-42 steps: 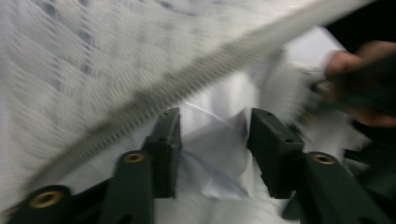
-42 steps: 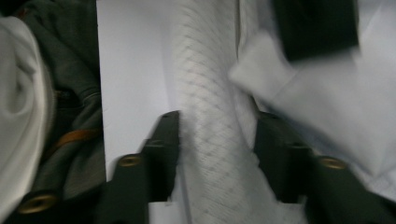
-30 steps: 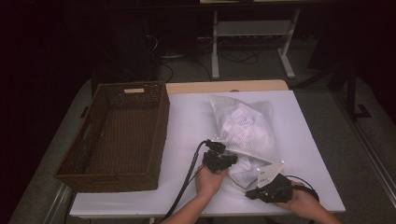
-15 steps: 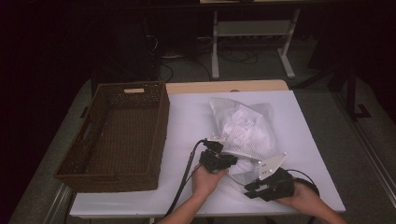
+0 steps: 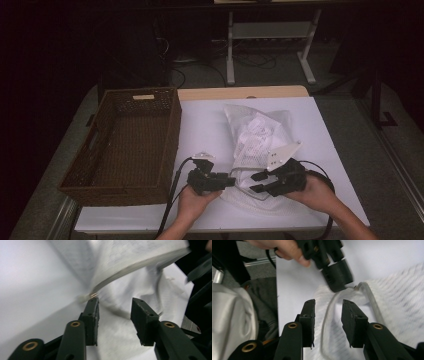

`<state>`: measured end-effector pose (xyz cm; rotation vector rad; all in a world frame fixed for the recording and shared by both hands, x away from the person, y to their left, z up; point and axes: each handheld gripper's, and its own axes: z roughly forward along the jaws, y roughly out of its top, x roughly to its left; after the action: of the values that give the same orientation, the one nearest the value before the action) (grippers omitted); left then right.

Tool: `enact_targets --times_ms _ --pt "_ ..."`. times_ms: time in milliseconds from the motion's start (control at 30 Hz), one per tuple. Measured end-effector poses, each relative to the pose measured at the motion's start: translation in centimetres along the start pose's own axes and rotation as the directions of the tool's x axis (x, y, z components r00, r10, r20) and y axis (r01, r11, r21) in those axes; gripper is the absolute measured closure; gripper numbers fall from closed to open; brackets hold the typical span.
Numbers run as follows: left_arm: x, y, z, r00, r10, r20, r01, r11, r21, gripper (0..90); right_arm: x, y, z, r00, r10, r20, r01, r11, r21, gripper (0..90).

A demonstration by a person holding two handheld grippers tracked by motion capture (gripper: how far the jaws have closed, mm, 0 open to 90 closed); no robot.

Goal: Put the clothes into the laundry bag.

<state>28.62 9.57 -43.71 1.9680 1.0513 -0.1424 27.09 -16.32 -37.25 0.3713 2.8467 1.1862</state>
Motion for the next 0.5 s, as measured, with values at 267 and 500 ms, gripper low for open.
enact_targets --times_ms 267,500 --pt "1.8 -0.9 1.1 0.9973 -0.07 0.023 0.069 0.9956 0.064 60.9 -1.5 2.7 0.4 0.9972 -0.03 0.069 0.028 0.999 0.027 59.0" --pt "2.2 -0.9 1.9 0.9944 -0.064 0.085 0.056 0.9947 0.086 88.0 -3.3 2.4 1.5 0.9891 -0.034 0.144 0.016 0.992 0.127 60.8"
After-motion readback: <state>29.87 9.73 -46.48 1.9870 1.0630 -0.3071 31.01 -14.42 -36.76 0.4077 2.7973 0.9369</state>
